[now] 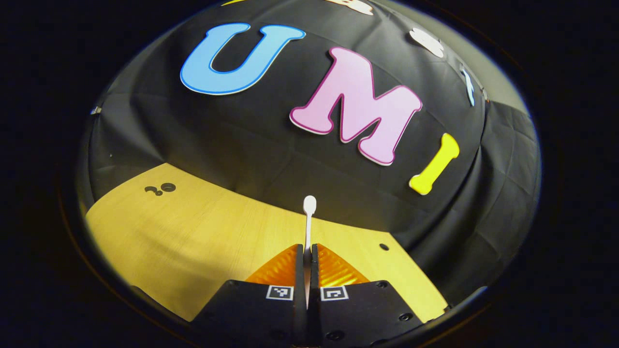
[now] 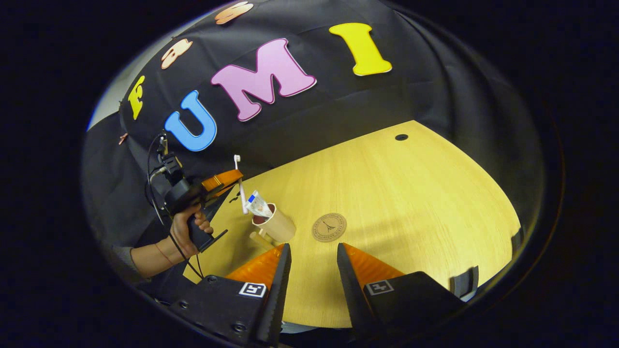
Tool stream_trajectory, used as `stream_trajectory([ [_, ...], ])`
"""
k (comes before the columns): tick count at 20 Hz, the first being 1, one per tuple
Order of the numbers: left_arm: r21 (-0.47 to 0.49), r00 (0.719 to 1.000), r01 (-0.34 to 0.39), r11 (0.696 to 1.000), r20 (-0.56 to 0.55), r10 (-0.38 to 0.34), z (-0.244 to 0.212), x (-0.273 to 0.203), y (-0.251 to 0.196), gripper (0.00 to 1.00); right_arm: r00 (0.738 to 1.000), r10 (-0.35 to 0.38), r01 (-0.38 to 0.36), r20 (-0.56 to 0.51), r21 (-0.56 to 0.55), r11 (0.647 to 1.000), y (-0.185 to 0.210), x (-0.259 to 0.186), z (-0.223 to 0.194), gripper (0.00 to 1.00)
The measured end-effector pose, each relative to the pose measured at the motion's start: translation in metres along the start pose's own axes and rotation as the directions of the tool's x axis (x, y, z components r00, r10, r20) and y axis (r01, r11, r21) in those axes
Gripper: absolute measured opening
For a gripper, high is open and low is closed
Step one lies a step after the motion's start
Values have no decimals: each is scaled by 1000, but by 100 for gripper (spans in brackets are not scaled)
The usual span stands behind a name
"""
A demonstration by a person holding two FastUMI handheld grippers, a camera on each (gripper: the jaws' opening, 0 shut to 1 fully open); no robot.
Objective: Put the toothbrush and toothpaste on the desktop into the cup, then pick up the cup and place it on the coaster on the desktop.
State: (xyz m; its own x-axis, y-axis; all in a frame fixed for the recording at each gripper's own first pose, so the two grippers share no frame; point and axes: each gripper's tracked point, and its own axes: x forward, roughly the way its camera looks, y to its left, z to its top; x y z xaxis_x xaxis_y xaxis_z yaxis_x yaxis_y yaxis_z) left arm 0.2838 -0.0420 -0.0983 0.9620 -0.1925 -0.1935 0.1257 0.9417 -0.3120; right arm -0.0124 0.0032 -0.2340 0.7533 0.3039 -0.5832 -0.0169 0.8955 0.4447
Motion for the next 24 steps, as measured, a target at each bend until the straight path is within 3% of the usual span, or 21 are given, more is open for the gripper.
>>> stream_trajectory([
  [6, 74, 1000, -18, 997, 3, 17, -24, 16, -6, 6, 998, -55, 55, -16, 3, 998, -14, -26, -8, 59],
  [9, 99, 998, -61, 993, -4, 62, -44, 13, -3, 6, 997, -79, 78, -14, -24, 997, -21, -34, -7, 59],
  [19, 132, 996, -80, 988, -31, 85, -62, -8, -1, 12, 997, -77, 76, -18, -33, 997, -33, -48, -1, 59],
  [20, 132, 996, -80, 988, -31, 84, -62, -10, 0, 5, 997, -74, 73, -18, -36, 997, -35, -48, 0, 59],
  [21, 131, 996, -80, 988, -31, 84, -61, -12, -1, 12, 997, -69, 69, -20, -38, 997, -36, -48, 1, 59],
  [24, 129, 996, -74, 989, -48, 80, -66, -17, -1, 17, 998, -55, 54, -26, -38, 998, -38, -48, 4, 59],
])
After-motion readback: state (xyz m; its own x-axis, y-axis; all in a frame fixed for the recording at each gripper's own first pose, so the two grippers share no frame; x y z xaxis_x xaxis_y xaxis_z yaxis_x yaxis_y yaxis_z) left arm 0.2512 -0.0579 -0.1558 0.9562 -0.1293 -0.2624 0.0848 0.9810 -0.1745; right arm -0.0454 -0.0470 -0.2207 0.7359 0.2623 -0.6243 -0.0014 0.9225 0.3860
